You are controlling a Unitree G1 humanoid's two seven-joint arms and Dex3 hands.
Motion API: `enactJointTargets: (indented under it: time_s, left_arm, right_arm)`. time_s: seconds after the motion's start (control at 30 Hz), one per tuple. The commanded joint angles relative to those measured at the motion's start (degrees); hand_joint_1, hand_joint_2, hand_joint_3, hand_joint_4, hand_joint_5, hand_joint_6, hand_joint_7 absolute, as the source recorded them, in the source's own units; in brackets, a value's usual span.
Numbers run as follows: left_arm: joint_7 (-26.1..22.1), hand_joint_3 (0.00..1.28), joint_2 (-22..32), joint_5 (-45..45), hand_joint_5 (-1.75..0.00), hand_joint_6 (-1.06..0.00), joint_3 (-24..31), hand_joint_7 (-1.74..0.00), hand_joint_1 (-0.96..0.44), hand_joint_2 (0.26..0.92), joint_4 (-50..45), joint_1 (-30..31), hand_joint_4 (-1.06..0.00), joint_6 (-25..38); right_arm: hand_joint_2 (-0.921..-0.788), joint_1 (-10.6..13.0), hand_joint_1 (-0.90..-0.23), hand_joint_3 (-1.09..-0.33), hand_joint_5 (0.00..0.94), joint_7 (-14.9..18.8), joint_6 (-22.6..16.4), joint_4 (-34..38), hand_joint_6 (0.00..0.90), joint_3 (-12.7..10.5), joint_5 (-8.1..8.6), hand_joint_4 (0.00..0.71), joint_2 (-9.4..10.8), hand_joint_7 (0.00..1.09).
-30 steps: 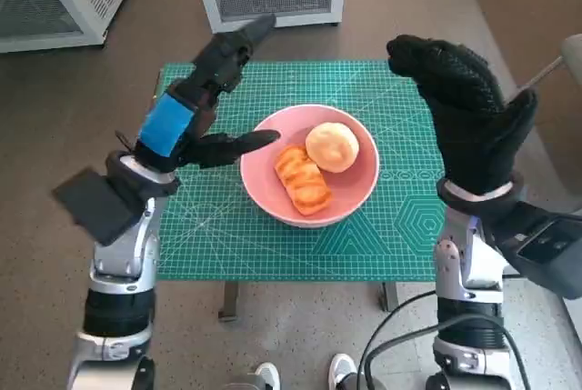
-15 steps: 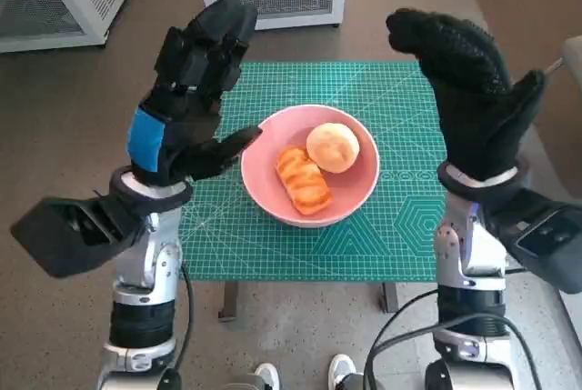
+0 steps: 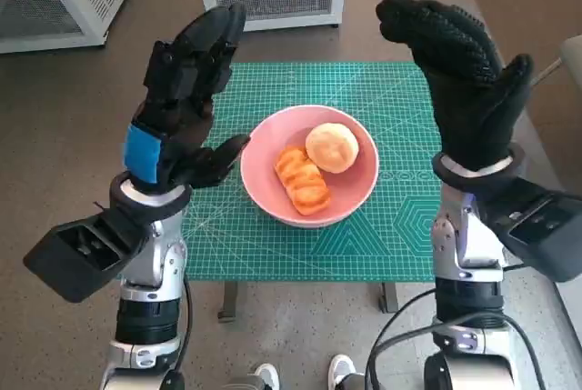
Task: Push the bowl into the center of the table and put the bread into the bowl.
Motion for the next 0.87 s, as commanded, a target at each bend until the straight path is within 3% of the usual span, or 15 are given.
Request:
enactJointTargets:
  time_s: [0.03, 0.87]
  left_arm:
    - [0.5, 0.44, 0.0, 1.3, -0.01, 0.0, -0.5, -0.48, -0.59, 0.921, 0.8, 0.2, -0.13, -1.2]
    - [4.1, 0.44, 0.7, 4.5, -0.01, 0.0, -0.5, -0.49, -0.59, 0.921, 0.6, 1.6, -0.14, -2.9]
  right_arm:
    - [-0.921, 0.4, -0.461, -0.451, 0.0, -0.3, 0.3, 0.5, 0.113, 0.3, -0.58, 0.321, -0.3, 0.6]
    - [-0.921, 2.2, -0.49, -0.458, 0.0, -1.7, -0.9, 0.2, 0.087, 0.9, -2.12, 0.313, -0.1, 0.59]
